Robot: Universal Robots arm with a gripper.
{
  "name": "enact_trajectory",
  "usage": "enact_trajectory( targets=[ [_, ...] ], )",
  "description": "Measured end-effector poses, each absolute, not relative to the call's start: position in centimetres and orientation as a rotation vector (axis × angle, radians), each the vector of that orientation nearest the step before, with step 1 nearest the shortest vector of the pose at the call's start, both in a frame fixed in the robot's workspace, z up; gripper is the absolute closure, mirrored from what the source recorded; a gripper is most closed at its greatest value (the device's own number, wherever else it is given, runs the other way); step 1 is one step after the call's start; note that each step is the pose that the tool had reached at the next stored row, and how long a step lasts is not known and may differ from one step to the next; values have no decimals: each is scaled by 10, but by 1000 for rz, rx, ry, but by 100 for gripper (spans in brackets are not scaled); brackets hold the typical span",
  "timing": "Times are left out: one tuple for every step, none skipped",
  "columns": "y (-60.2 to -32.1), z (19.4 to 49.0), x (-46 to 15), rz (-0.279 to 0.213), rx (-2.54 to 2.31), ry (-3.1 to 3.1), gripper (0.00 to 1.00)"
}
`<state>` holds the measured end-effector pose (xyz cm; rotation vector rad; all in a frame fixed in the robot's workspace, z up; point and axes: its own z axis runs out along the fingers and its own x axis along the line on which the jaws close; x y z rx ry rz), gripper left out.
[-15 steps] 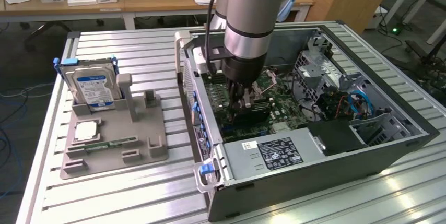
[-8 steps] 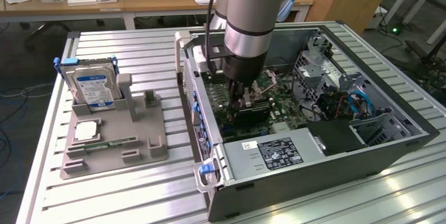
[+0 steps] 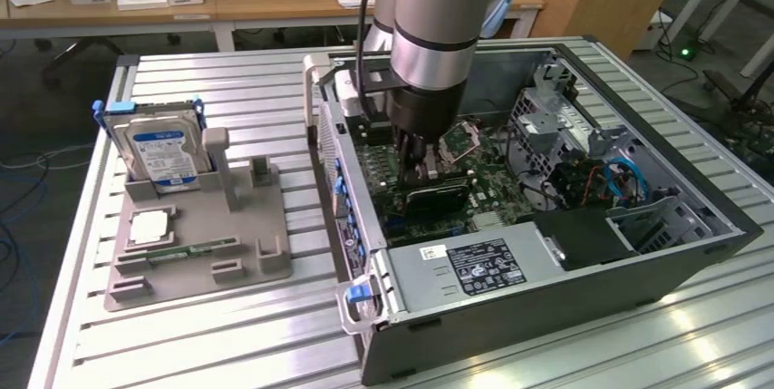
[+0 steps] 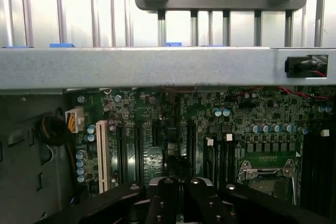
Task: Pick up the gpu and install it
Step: 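Press down on the gpu until it lock into place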
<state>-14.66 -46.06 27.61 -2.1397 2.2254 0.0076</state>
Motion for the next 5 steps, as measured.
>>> enact_trajectory(
  targets=[
    [-461,276,-147,8,-2140,2225,89],
    [-461,276,-147,8,-2140,2225,89],
    [-461,276,-147,8,-2140,2225,89],
    [-461,276,-147,8,-2140,2225,89],
    [-461,276,-147,8,-2140,2225,89]
  ],
)
